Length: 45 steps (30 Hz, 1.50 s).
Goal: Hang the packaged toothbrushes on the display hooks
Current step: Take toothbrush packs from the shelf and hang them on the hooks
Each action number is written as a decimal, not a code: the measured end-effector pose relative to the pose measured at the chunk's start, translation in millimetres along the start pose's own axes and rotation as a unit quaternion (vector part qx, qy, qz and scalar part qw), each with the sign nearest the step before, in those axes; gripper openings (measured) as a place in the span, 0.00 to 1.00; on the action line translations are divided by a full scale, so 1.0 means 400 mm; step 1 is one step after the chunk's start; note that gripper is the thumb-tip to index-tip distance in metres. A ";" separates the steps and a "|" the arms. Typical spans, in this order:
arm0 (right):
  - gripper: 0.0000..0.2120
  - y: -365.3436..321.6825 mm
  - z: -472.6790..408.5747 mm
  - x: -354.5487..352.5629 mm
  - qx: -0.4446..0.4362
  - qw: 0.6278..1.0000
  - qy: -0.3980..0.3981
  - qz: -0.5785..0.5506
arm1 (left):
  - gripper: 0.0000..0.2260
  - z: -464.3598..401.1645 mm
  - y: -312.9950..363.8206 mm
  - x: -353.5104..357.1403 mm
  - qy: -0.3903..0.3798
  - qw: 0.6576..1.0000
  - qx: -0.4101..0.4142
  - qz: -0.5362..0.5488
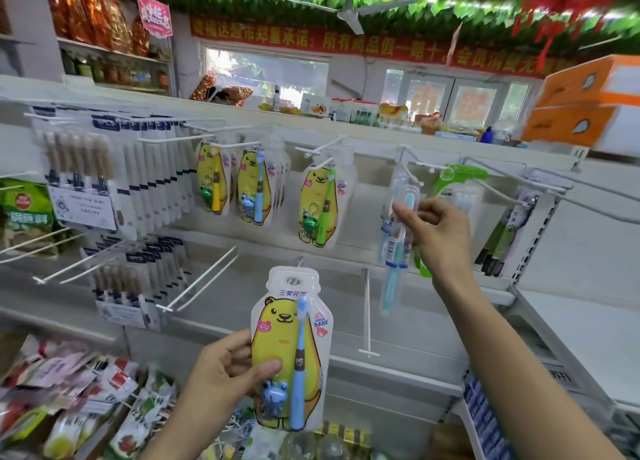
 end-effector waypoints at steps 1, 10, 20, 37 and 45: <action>0.13 0.013 -0.018 0.000 0.004 1.000 0.001 0.002 | 0.41 0.000 -0.001 -0.004 0.000 1.000 -0.003 0.003; 0.14 0.097 -0.151 0.011 0.005 0.999 0.007 0.037 | 0.33 -0.001 -0.005 -0.033 0.040 0.999 -0.008 -0.014; 0.26 0.157 -0.201 0.012 -0.007 0.998 0.007 0.067 | 0.29 -0.001 -0.021 -0.029 0.071 0.997 -0.026 -0.020; 0.04 0.048 0.105 0.043 -0.067 0.987 -0.145 0.028 | 0.20 0.025 -0.002 0.032 0.090 0.996 -0.005 -0.002; 0.07 0.000 0.210 0.198 -0.045 0.947 -0.311 -0.059 | 0.15 0.011 0.021 -0.001 0.102 0.995 0.012 -0.014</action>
Point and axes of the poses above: each hand's wrist, its own z-axis away from the middle knuckle, its own x-axis out of the palm, y = z × x, the point moved 4 cm from there along -z, towards the middle knuckle, and after that the axes turned 9 degrees about -y, right-handed, at the moved point
